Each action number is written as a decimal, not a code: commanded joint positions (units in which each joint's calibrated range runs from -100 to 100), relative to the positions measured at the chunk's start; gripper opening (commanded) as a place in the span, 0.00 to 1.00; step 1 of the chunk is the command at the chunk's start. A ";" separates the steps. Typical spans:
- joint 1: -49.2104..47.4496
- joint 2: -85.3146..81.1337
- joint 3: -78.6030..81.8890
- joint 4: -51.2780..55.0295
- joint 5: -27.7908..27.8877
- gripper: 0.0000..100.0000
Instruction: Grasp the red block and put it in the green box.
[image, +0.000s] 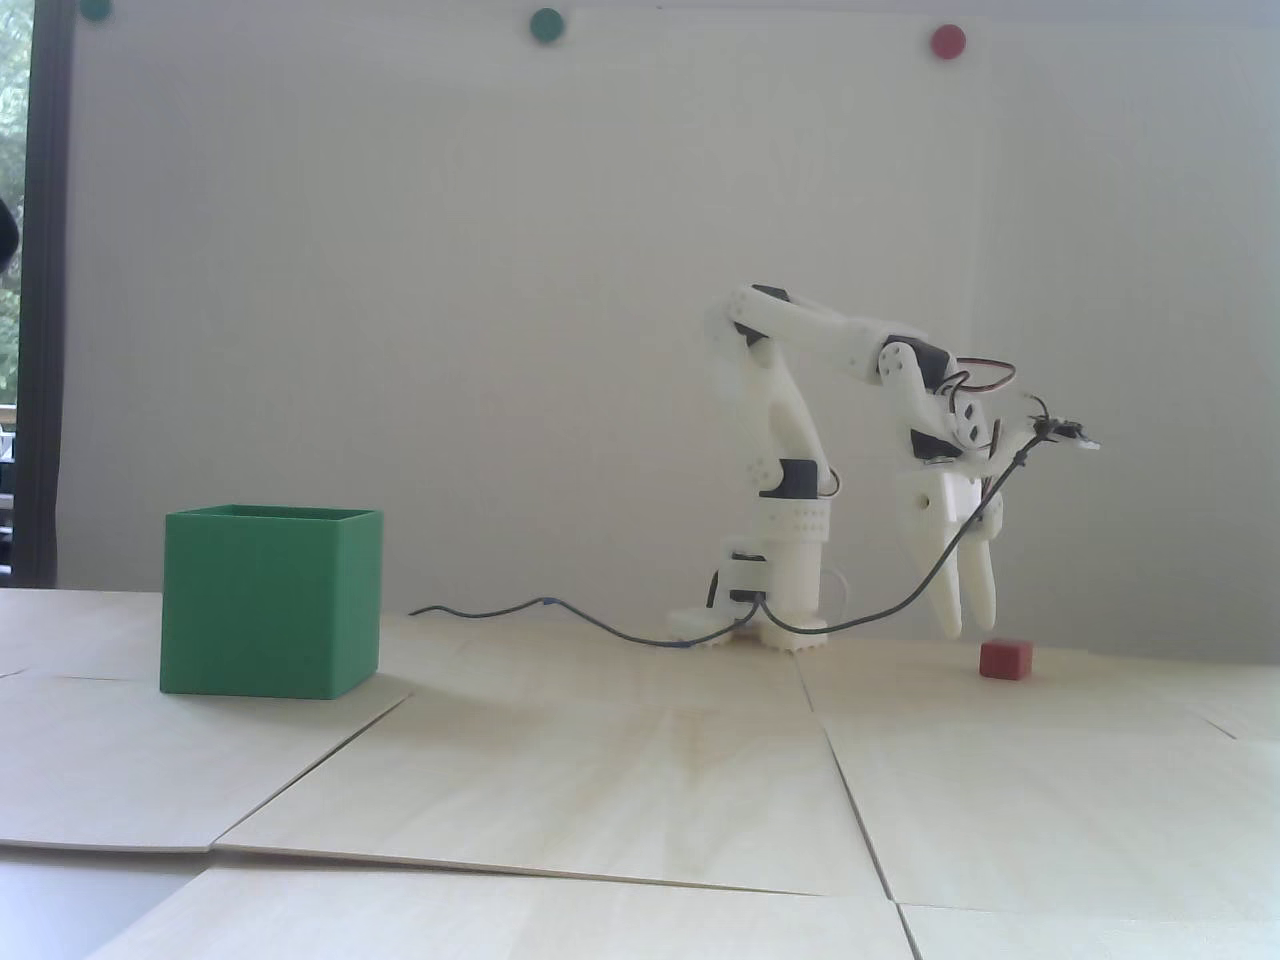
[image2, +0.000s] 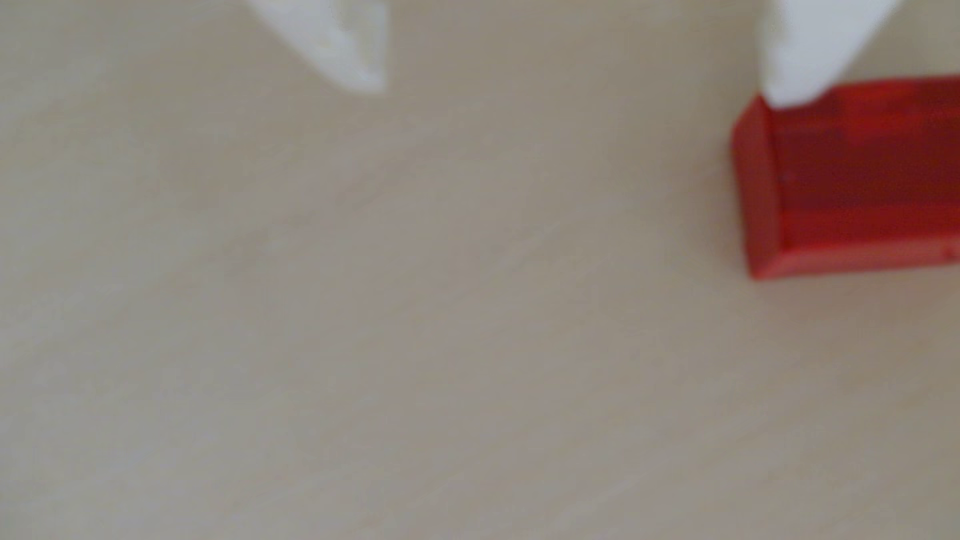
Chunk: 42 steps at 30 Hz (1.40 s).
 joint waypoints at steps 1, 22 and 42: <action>-2.57 -3.06 -2.51 -1.28 0.09 0.26; -6.51 3.57 -3.14 -3.47 -0.22 0.26; -11.01 3.10 -3.14 -3.39 -0.22 0.26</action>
